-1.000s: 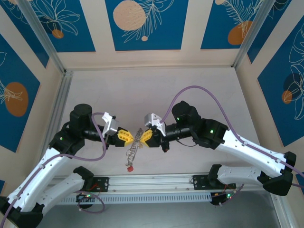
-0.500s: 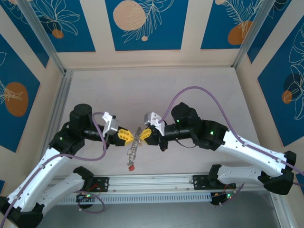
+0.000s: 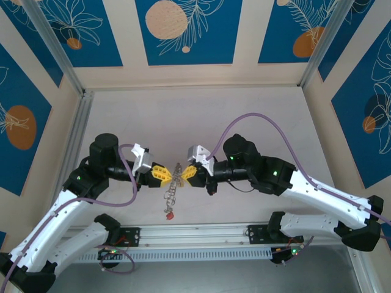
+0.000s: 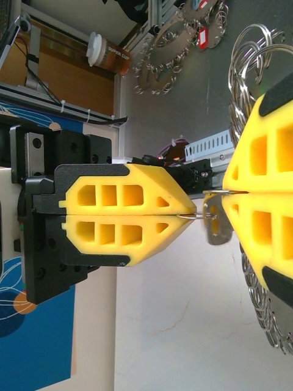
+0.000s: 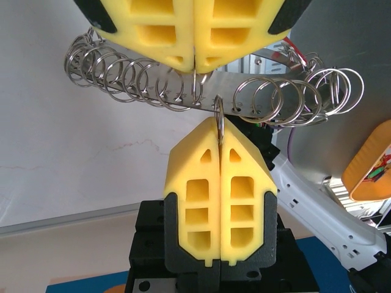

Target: Put the keys on the keyring

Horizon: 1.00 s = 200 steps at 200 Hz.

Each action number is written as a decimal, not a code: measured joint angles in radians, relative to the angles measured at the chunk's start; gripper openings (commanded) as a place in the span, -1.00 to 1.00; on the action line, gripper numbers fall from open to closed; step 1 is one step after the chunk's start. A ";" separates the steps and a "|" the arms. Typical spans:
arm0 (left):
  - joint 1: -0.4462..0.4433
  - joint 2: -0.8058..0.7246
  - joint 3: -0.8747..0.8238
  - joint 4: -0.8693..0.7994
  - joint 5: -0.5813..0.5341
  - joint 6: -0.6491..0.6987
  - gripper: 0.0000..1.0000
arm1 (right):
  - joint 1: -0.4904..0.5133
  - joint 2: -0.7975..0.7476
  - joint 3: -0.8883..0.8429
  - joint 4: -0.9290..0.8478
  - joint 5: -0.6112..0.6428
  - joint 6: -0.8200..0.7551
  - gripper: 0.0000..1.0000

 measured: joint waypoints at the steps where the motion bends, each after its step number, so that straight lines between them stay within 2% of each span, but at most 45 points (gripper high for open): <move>1: 0.000 0.000 0.000 0.000 0.000 0.000 -1.00 | 0.000 -0.001 0.000 0.000 0.000 0.000 -1.00; 200: 0.000 -0.007 -0.005 0.015 -0.015 -0.005 -1.00 | 0.018 -0.013 -0.038 0.042 -0.056 0.043 -1.00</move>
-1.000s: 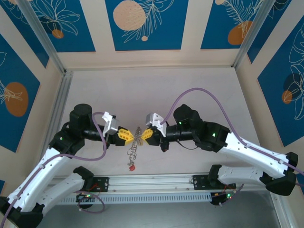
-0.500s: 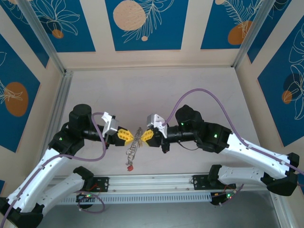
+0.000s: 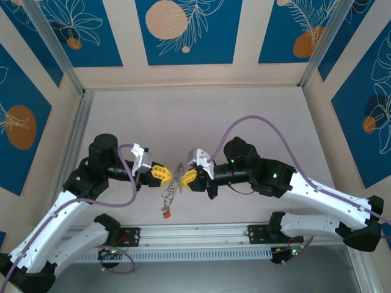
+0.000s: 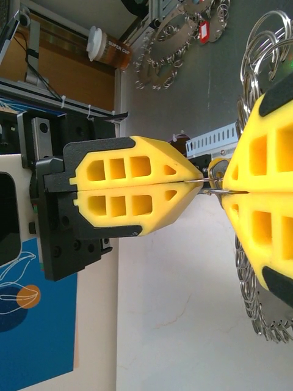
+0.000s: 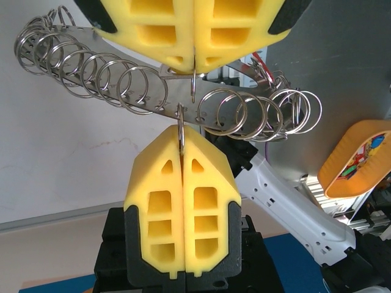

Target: Put the keys on the keyring

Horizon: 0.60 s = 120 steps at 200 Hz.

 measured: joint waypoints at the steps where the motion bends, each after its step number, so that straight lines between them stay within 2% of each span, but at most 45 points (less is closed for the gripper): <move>1: 0.000 0.000 0.000 0.000 0.000 0.000 -1.00 | 0.000 0.000 0.000 0.001 0.000 0.001 -1.00; 120: 0.000 -0.013 -0.003 0.004 0.000 -0.003 -1.00 | -0.005 0.001 -0.028 0.025 0.010 0.028 -1.00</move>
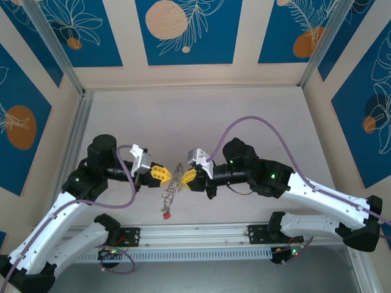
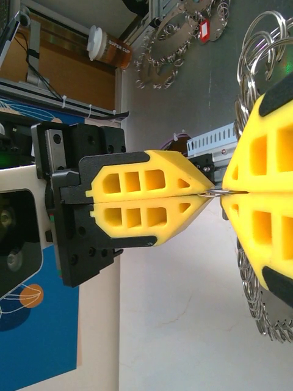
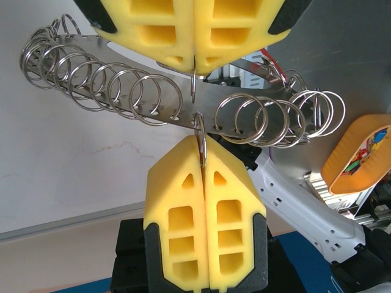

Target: Put the keys on the keyring

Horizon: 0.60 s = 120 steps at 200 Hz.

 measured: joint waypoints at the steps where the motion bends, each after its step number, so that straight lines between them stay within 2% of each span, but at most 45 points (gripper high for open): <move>1: 0.000 0.000 0.000 0.000 0.000 0.000 -1.00 | 0.000 0.000 0.000 0.000 0.000 0.000 -1.00; 120: 0.000 0.001 -0.002 0.004 0.000 -0.018 -1.00 | 0.000 -0.002 -0.017 0.040 -0.008 0.004 -1.00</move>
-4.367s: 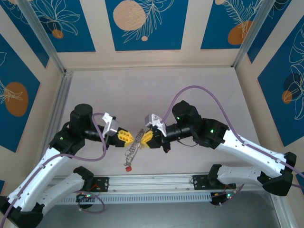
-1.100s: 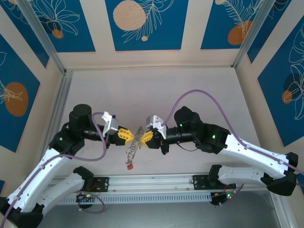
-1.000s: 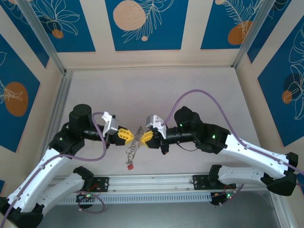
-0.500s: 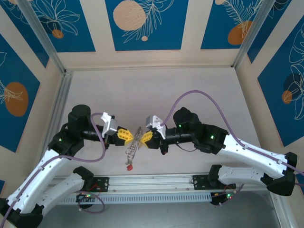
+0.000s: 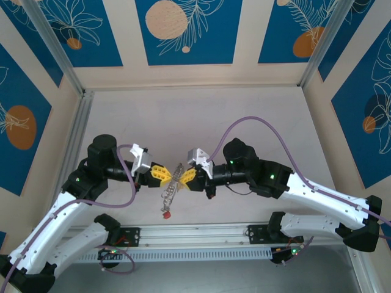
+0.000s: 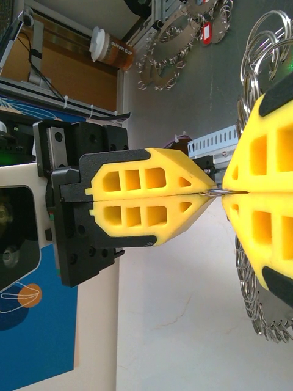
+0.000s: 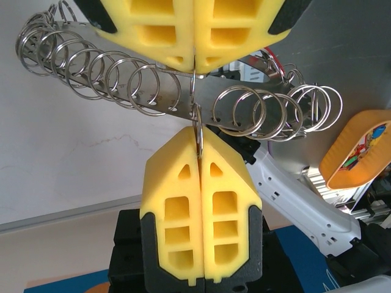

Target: Put the keys on the keyring

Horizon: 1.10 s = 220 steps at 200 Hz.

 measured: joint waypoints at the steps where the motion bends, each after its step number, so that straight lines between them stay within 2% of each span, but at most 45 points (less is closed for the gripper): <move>1: 0.000 0.000 0.000 0.000 0.000 0.000 -1.00 | 0.000 0.000 0.000 0.000 0.000 0.000 -1.00; 220: 0.000 0.000 -0.002 0.031 0.000 -0.008 -1.00 | 0.000 -0.006 -0.032 0.072 0.000 0.026 -1.00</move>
